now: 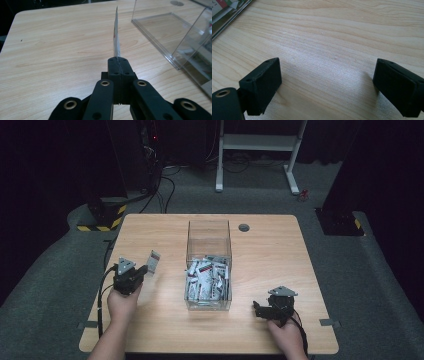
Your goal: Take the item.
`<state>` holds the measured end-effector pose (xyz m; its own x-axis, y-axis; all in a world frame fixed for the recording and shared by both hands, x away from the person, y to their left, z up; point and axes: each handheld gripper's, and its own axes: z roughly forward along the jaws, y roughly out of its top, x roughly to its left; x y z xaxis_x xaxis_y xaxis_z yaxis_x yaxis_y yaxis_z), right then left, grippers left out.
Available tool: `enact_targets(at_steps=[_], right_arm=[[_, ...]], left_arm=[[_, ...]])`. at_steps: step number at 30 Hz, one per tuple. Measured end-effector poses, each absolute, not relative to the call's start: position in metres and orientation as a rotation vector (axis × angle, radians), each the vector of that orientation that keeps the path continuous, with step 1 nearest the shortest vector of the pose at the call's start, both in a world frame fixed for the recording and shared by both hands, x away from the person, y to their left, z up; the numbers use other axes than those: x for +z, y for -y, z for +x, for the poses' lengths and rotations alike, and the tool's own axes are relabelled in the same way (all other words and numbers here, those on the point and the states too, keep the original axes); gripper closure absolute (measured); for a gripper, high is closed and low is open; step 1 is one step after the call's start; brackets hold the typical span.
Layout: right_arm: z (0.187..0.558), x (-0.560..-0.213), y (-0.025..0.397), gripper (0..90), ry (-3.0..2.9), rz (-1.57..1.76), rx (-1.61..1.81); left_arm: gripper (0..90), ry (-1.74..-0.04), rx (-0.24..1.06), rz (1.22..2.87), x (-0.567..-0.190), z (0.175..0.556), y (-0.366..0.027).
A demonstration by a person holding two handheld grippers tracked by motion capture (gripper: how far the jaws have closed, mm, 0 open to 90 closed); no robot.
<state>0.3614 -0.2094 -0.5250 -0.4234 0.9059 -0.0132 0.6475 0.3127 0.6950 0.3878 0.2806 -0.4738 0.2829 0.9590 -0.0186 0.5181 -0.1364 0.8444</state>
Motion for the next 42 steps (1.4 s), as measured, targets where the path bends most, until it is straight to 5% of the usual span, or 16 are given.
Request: enact_targets(at_steps=[29,42], right_arm=[[0.361,-0.525,0.209,8.2,-2.183,1.381,0.873],[0.361,-0.525,0.209,8.2,-2.183,1.380,0.873]], left_arm=[[83.7,-1.370,0.657,1.806,-0.489,0.400,-0.266],[52.5,-1.247,0.568,1.742,-0.481,0.391,-0.250]])
